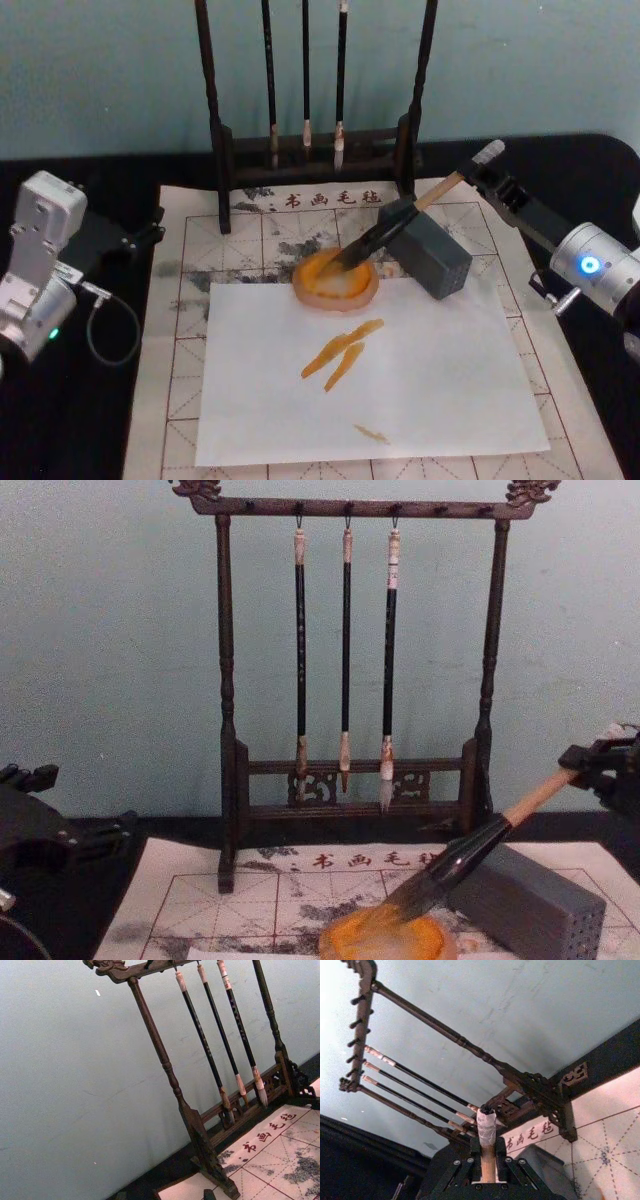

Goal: Pick up the brush from the inkstone, write on the paper, then place the brush back to its original position.

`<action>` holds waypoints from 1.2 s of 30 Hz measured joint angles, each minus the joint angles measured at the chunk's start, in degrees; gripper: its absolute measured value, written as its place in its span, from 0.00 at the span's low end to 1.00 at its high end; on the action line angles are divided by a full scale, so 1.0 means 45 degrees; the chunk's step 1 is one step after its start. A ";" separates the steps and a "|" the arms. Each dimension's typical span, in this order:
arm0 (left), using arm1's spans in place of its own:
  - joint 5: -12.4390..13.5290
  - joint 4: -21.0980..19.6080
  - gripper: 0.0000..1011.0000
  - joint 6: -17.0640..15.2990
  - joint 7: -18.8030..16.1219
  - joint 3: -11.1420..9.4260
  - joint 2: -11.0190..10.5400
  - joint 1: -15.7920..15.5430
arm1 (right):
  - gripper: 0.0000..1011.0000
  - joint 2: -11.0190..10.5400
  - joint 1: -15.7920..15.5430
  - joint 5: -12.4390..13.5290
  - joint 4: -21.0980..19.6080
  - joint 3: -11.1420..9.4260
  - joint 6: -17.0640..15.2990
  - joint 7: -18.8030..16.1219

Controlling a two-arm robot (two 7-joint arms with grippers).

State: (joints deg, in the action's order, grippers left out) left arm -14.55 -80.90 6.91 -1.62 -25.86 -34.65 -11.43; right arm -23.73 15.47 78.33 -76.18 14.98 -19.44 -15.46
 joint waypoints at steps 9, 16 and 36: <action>-0.0001 0.0000 0.99 0.0000 0.0000 0.0000 0.0000 0.0000 | 0.20 -0.0313 -0.0099 0.0381 -0.0416 0.0142 -0.0044 -0.0119; 0.0000 0.0000 0.99 0.0000 0.0000 0.0001 0.0000 0.0000 | 0.20 -0.0542 -0.0160 0.0651 -0.0736 0.0297 -0.0081 -0.0154; 0.0000 0.0000 0.99 0.0000 0.0000 0.0000 0.0000 0.0000 | 0.20 -0.1123 -0.0118 0.1084 -0.1149 0.1206 -0.0255 -0.0506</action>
State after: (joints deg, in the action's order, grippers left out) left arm -14.55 -80.90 6.91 -1.62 -25.86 -34.65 -11.43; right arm -28.78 14.94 83.21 -81.35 20.41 -20.59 -17.73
